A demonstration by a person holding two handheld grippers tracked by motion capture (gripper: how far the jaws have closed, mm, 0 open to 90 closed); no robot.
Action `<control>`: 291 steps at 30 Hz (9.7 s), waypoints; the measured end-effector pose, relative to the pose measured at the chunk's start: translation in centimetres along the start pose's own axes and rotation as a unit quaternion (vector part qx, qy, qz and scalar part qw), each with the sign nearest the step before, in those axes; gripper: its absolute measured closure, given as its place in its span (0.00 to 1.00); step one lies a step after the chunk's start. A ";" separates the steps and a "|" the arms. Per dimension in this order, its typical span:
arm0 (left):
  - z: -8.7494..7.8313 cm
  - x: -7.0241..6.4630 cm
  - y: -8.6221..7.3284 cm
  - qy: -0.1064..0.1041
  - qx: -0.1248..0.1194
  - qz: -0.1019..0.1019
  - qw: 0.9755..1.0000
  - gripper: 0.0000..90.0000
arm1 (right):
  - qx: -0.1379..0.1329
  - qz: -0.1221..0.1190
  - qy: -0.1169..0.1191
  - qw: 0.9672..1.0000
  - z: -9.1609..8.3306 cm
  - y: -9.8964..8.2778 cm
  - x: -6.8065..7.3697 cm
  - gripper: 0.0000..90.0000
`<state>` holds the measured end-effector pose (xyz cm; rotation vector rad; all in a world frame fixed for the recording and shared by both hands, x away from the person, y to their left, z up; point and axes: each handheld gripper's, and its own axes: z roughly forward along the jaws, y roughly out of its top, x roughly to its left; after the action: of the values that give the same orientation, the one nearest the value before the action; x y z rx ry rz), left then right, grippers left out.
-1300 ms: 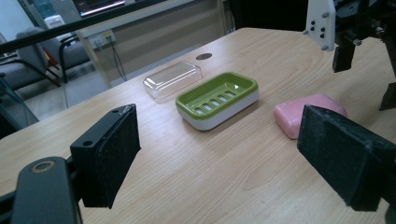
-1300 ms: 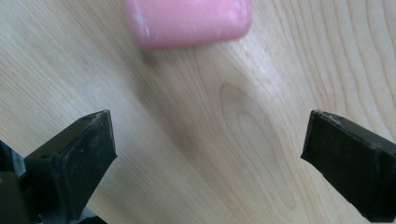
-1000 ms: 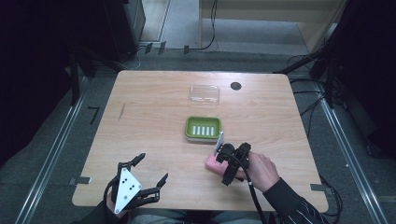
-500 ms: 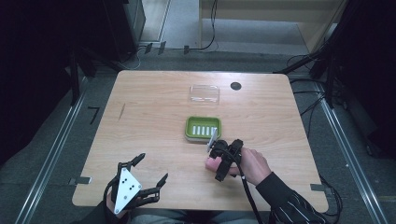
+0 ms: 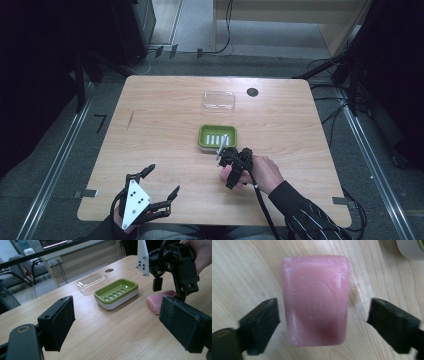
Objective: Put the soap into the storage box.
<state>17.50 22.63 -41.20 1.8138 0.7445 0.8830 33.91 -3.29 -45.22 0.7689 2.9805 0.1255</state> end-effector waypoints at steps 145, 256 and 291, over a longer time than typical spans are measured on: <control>0.1 0.0 0.0 0.000 0.000 -0.001 1.000 0.15 | -0.025 -0.151 -0.054 0.987 -6.0 2.4 -3.7 0.43; 0.0 0.1 -0.1 0.001 0.001 -0.002 1.000 0.15 | -0.059 -0.204 -0.036 0.976 -2.3 9.3 -8.1 0.43; 0.0 0.1 -0.1 0.001 0.001 -0.001 1.000 0.15 | -0.051 -0.207 -0.032 0.976 -0.3 9.5 -8.4 0.43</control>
<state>17.54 22.73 -41.27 1.8137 0.7503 0.8834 45.78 0.89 -43.68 0.1277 2.9660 0.2227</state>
